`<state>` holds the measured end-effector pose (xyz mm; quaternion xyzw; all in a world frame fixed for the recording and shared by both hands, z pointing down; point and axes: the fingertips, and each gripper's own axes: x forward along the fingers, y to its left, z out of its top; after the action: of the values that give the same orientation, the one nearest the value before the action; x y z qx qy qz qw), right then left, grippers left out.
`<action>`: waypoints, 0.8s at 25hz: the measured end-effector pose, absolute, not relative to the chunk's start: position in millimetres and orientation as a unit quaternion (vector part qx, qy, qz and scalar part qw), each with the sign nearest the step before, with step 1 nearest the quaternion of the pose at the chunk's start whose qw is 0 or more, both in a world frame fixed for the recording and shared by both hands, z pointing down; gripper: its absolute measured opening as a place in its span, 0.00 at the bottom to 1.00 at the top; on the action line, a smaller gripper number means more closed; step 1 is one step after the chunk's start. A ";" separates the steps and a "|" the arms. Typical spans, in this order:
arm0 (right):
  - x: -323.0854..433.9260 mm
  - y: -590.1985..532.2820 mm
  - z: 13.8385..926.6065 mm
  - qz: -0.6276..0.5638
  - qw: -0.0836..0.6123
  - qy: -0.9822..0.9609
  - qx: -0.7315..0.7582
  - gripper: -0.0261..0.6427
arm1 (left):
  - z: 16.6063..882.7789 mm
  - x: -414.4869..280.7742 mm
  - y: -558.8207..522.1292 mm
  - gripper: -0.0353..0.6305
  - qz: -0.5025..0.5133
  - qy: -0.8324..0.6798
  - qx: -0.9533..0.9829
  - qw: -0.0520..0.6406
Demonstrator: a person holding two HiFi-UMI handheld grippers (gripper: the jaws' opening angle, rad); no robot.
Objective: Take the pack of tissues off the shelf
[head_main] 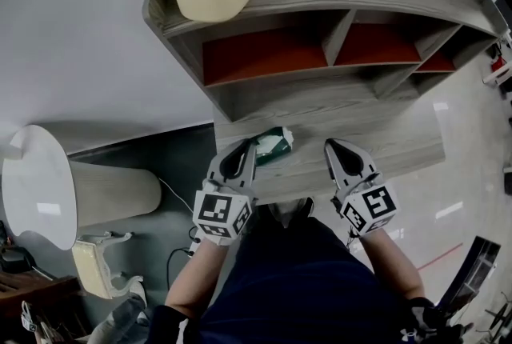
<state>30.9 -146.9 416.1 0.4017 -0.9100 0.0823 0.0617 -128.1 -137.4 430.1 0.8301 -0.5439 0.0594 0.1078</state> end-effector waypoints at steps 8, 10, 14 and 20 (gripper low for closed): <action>33.5 -146.9 411.8 0.075 0.054 -0.913 0.398 0.05 | 427.7 -121.0 -137.3 0.10 0.065 -0.538 0.835 0.099; 34.8 -146.7 411.8 0.075 0.055 -0.912 0.399 0.05 | 426.9 -120.6 -137.2 0.10 0.066 -0.537 0.835 0.096; 37.2 -145.2 411.0 0.074 0.055 -0.912 0.400 0.04 | 428.5 -118.2 -134.5 0.10 0.066 -0.535 0.837 0.097; 36.7 -142.8 411.0 0.074 0.055 -0.914 0.396 0.04 | 430.7 -117.3 -130.9 0.10 0.069 -0.536 0.836 0.093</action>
<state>36.7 -142.8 411.0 0.3955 -0.9138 0.0738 0.0554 -117.3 -130.9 430.7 0.8361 -0.5360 0.0693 0.0935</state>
